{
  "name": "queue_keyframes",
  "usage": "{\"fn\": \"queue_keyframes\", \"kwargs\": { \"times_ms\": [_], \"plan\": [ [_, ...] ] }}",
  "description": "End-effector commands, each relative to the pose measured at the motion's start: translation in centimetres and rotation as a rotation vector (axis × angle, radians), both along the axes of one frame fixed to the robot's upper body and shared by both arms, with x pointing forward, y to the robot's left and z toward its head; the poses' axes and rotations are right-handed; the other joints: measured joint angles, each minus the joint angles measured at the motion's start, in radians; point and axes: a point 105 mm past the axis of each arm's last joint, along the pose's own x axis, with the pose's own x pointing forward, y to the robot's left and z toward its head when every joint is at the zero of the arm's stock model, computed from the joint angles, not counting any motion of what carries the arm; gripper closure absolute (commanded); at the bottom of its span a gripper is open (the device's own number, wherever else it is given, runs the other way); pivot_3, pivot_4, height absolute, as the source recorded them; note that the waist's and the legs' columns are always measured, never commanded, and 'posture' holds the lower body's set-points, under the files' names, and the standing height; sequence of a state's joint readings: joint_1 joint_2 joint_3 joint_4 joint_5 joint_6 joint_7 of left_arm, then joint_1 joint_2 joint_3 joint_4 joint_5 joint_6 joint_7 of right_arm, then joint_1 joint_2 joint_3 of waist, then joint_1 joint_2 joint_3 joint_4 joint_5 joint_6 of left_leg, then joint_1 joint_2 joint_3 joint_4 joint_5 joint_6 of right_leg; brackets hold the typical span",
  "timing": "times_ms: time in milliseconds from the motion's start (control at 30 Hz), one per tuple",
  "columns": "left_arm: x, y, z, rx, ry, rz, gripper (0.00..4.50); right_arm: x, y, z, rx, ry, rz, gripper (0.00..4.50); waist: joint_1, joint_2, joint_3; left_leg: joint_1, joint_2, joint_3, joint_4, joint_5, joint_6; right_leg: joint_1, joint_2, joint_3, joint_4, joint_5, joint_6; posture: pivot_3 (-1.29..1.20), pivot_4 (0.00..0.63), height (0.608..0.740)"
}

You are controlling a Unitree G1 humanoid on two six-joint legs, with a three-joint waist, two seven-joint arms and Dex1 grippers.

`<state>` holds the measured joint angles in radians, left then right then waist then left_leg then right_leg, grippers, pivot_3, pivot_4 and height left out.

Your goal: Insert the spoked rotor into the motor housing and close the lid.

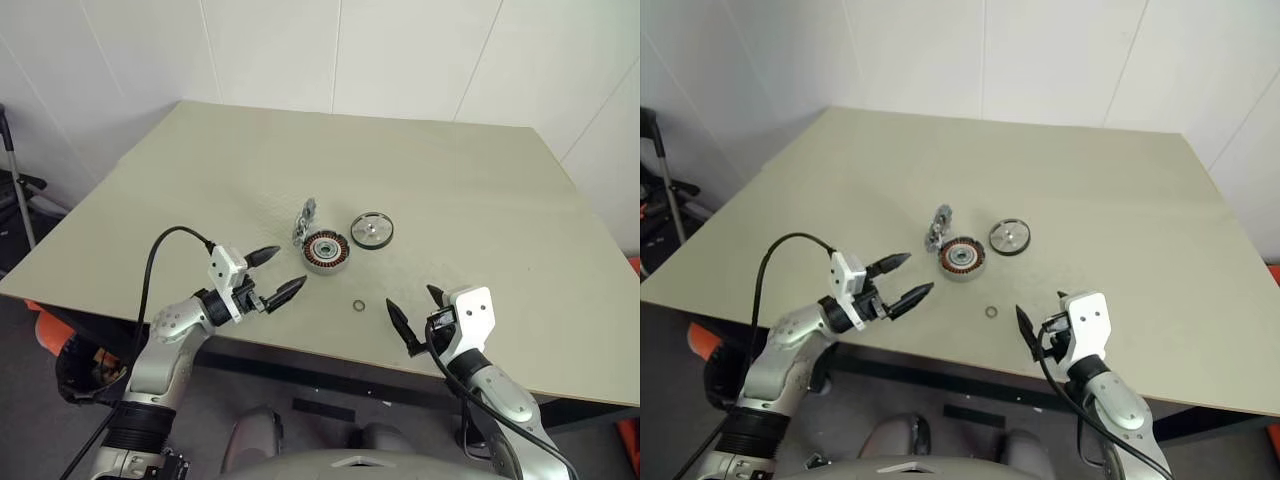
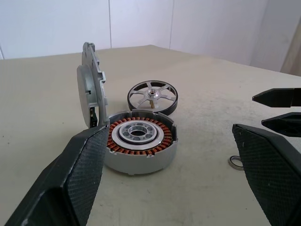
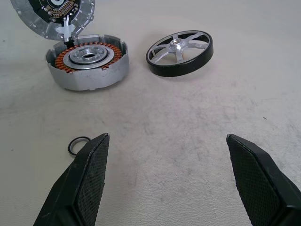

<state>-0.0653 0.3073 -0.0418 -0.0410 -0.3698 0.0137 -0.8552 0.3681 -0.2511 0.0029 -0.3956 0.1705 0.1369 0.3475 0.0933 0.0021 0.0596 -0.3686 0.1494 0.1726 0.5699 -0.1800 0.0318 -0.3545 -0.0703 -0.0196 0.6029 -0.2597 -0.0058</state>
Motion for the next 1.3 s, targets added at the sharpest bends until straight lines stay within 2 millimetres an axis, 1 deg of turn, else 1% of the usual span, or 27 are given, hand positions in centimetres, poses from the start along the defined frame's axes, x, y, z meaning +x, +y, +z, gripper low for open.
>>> {"fn": "queue_keyframes", "kwargs": {
  "times_ms": [33, 233, 333, 400, 533, 667, 833, 867, 900, 1033, 1200, 1300],
  "plan": [
    [-0.2, 0.2, 0.9, 0.006, -0.064, -0.014, 0.03, 0.2, -0.3, 0.8, -0.009, -0.048, 0.000, 0.00, 0.000, 0.000, 0.000, 0.000, 0.000, 0.000, 0.000, 0.000, 0.000, 0.000, 0.000, 0.000, 0.000, 0.000, 0.000, 0.00, 0.000, 0.740],
    [-1.4, -0.4, -0.1, 0.030, -0.002, -0.068, 0.03, -0.1, -0.5, 0.4, -0.012, -0.037, 0.003, 0.00, 0.000, 0.000, 0.000, 0.000, 0.000, 0.000, 0.000, 0.000, 0.000, 0.000, 0.000, 0.000, 0.000, 0.000, 0.000, 0.00, 0.000, 0.740],
    [-1.7, -0.4, -0.3, 0.037, 0.006, -0.077, 0.03, -0.2, -0.6, 0.2, -0.011, -0.028, -0.001, 0.00, 0.000, 0.000, 0.000, 0.000, 0.000, 0.000, 0.000, 0.000, 0.000, 0.000, 0.000, 0.000, 0.000, 0.000, 0.000, 0.00, 0.000, 0.740],
    [-1.7, -0.3, -0.4, 0.037, 0.012, -0.076, 0.03, 0.1, -0.5, 0.2, -0.020, -0.013, -0.007, 0.00, 0.000, 0.000, 0.000, 0.000, 0.000, 0.000, 0.000, 0.000, 0.000, 0.000, 0.000, 0.000, 0.000, 0.000, 0.000, 0.00, 0.000, 0.740],
    [-1.7, -0.3, -0.5, 0.035, 0.019, -0.072, 0.03, 0.9, -0.4, 0.4, -0.101, 0.043, -0.011, 0.00, -0.001, 0.000, 0.000, 0.001, 0.000, 0.000, 0.000, 0.000, 0.000, 0.000, 0.000, 0.000, 0.000, 0.000, 0.000, 0.00, 0.000, 0.740],
    [-1.5, -0.2, -0.7, 0.034, 0.027, -0.069, 0.03, 1.7, 1.3, 1.9, -0.132, 0.062, 0.121, 0.00, -0.002, 0.001, 0.000, 0.002, 0.000, 0.001, 0.001, 0.000, 0.000, 0.000, 0.000, 0.001, 0.002, 0.000, 0.000, 0.00, 0.000, 0.740],
    [-1.4, -0.1, -0.8, 0.033, 0.032, -0.064, 0.03, 2.4, 3.2, 2.4, -0.167, 0.100, 0.264, 0.00, 0.000, 0.001, -0.001, 0.002, 0.001, 0.001, 0.001, 0.000, -0.001, 0.001, 0.000, 0.001, 0.003, 0.000, 0.000, 0.00, 0.000, 0.740],
    [-1.3, 0.0, -0.8, 0.033, 0.033, -0.063, 0.03, 2.5, 3.5, 2.4, -0.166, 0.112, 0.287, 0.00, 0.001, 0.001, -0.001, 0.002, 0.000, 0.001, 0.001, 0.000, -0.001, 0.001, 0.000, 0.001, 0.003, 0.000, -0.001, 0.00, 0.000, 0.740],
    [-1.4, 0.0, -0.8, 0.033, 0.033, -0.061, 0.03, 2.4, 4.0, 2.3, -0.167, 0.129, 0.324, 0.00, 0.001, 0.001, -0.001, 0.002, 0.000, 0.001, 0.001, 0.000, -0.001, 0.000, 0.000, 0.001, 0.003, 0.003, -0.005, 0.00, 0.000, 0.740],
    [-1.5, 0.2, -0.8, 0.034, 0.035, -0.058, 0.03, 2.2, 5.1, 1.6, -0.166, 0.197, 0.432, 0.00, 0.000, 0.001, -0.001, 0.001, 0.001, 0.001, 0.001, 0.000, 0.000, 0.000, 0.000, 0.001, 0.003, 0.004, -0.007, 0.00, 0.000, 0.740],
    [-1.7, 0.3, -0.8, 0.036, 0.036, -0.056, 0.03, 2.4, 5.9, 1.2, -0.163, 0.238, 0.502, 0.00, 0.000, 0.001, -0.001, 0.002, 0.001, 0.001, 0.001, 0.000, -0.001, 0.000, 0.000, 0.000, 0.003, 0.004, -0.007, 0.00, 0.000, 0.740],
    [-1.8, 0.2, -0.7, 0.035, 0.035, -0.055, 0.03, 2.6, 6.3, 0.5, -0.168, 0.261, 0.525, 0.00, 0.000, 0.001, -0.001, 0.002, 0.001, 0.002, 0.002, 0.000, -0.001, 0.000, 0.000, 0.000, 0.003, 0.004, -0.007, 0.00, 0.000, 0.740]
  ]
}}
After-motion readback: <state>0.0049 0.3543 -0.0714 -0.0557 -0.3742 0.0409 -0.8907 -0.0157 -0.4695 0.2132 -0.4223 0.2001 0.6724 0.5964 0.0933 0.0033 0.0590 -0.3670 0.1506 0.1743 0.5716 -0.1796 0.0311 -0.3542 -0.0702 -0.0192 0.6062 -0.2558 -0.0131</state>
